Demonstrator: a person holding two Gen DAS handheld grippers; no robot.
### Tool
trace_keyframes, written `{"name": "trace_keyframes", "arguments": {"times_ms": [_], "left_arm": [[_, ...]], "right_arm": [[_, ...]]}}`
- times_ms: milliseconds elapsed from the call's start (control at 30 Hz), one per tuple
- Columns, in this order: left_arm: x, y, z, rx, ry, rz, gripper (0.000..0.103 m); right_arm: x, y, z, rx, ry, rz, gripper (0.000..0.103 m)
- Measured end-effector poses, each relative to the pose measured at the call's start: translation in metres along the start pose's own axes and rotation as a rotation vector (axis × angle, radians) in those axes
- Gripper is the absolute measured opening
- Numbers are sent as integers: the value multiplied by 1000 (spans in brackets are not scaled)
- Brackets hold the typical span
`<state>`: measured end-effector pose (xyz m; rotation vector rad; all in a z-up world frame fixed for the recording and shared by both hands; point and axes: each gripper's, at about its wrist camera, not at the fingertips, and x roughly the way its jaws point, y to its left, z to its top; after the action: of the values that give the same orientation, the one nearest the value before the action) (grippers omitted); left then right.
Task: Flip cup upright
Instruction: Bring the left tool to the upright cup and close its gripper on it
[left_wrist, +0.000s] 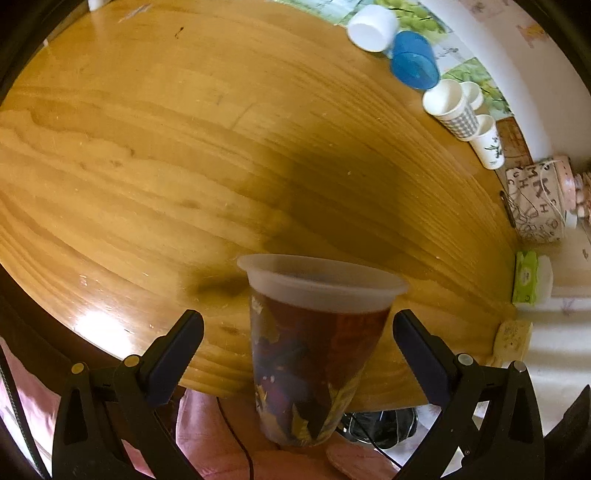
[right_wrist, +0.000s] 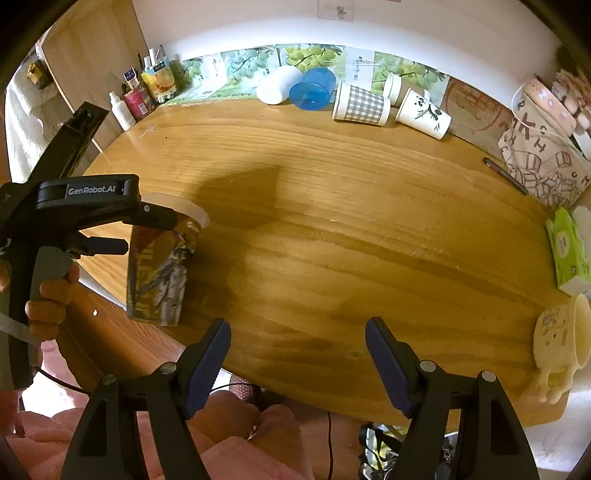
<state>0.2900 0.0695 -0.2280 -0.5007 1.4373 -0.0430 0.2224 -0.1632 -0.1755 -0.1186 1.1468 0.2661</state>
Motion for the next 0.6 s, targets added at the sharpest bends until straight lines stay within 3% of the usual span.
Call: {"name": "trace_keyframes", "arguments": {"times_ms": [367,600], "left_arm": [[13,7,10,-77,33,7,102],[17,8,14,-87,55,-9,87]], "right_arm": [[7,-10,6,-27,19,5,76],[10,-16,4,-23,30,8,76]]}}
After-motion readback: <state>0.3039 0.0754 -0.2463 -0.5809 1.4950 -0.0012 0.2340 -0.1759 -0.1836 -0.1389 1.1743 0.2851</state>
